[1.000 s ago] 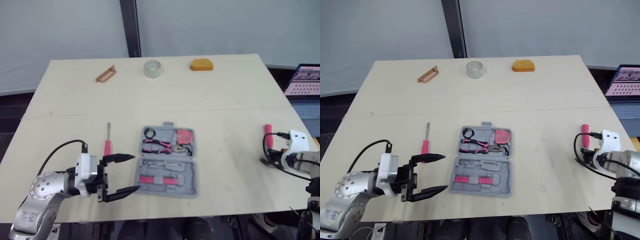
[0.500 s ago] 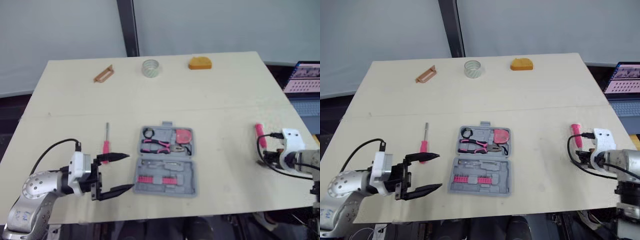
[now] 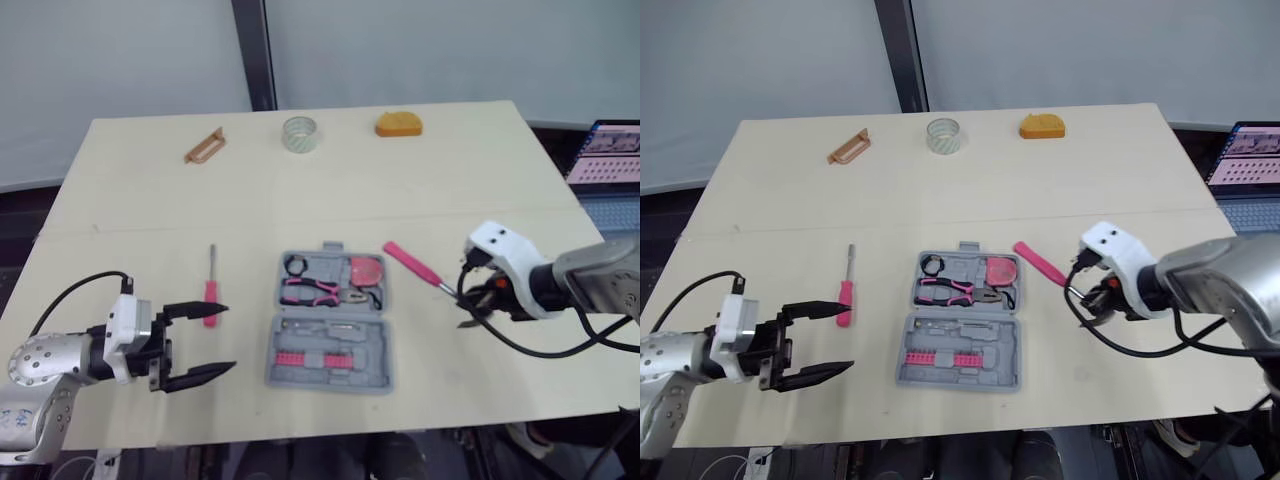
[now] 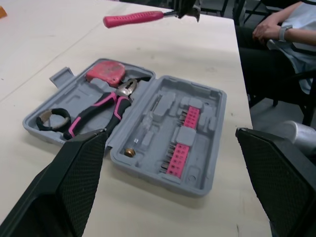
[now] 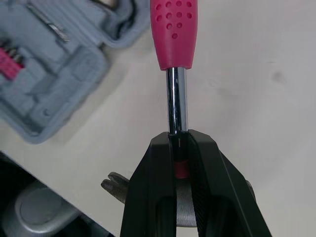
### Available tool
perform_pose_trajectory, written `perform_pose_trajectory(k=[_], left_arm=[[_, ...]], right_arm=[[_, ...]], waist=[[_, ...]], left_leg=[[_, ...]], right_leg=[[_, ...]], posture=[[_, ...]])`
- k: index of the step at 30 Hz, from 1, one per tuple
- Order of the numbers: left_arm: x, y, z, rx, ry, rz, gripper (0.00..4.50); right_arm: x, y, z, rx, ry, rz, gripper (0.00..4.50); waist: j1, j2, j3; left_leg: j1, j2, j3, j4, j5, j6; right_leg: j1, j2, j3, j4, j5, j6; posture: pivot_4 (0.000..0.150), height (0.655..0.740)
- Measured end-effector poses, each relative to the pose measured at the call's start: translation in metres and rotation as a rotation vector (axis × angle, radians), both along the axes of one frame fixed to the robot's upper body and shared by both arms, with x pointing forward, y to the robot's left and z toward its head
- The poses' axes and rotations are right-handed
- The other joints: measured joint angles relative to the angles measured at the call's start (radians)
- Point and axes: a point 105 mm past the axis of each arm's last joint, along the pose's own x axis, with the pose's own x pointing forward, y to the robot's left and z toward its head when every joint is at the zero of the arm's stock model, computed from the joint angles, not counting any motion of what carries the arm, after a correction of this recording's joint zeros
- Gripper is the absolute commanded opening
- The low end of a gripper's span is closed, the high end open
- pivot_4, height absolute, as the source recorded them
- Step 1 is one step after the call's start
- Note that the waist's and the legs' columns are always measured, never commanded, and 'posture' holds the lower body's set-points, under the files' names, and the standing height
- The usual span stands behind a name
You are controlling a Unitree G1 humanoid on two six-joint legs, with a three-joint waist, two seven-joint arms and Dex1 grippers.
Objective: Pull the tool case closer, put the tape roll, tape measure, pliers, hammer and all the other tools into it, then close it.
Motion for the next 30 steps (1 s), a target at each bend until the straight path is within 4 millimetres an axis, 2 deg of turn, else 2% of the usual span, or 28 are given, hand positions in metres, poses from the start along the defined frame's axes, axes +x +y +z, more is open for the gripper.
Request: perform_pose_trajectory(k=[4,8,12,18,30], left_arm=[[-0.008,0.004,-0.007,0.03,0.029,-0.018,4.5],[-0.013,0.007,-0.009,0.067,0.036,-0.038,4.5],[-0.015,0.009,-0.008,0.077,0.027,-0.043,4.5],[-0.015,0.015,-0.007,0.091,0.005,-0.03,4.5],[-0.018,0.021,-0.014,0.111,0.03,-0.009,4.5]], right_arm=[[-0.013,0.036,0.001,-0.046,0.026,0.208,0.02],[-0.019,0.055,-0.006,-0.096,0.072,0.324,0.02],[-0.024,0.064,-0.008,-0.159,0.1,0.401,0.02],[-0.029,0.088,-0.025,-0.23,0.166,0.52,0.02],[-0.016,0.104,-0.044,-0.317,0.183,0.538,0.02]], waist=[[-0.002,0.0,0.0],[-0.006,-0.002,0.001],[-0.007,-0.003,0.001],[-0.026,-0.003,0.001],[-0.034,-0.004,0.001]], left_leg=[[-0.001,0.0,0.001,-0.001,0.0,0.0],[-0.003,0.0,0.003,0.001,0.0,0.0],[-0.004,0.0,0.004,0.001,0.0,0.0],[-0.004,0.001,0.005,0.0,0.0,0.0],[-0.004,0.002,0.005,0.001,0.0,0.0]], right_leg=[[-0.002,0.0,0.001,0.001,0.0,0.0],[-0.006,0.0,0.002,0.004,0.0,0.0],[-0.01,0.0,0.003,0.007,0.0,0.0],[-0.013,0.0,0.002,0.01,0.0,0.0],[-0.014,0.0,0.001,0.011,0.0,0.0]], posture=[[0.15,0.74],[0.15,0.74],[0.15,0.74],[0.15,0.74],[0.15,0.74]])
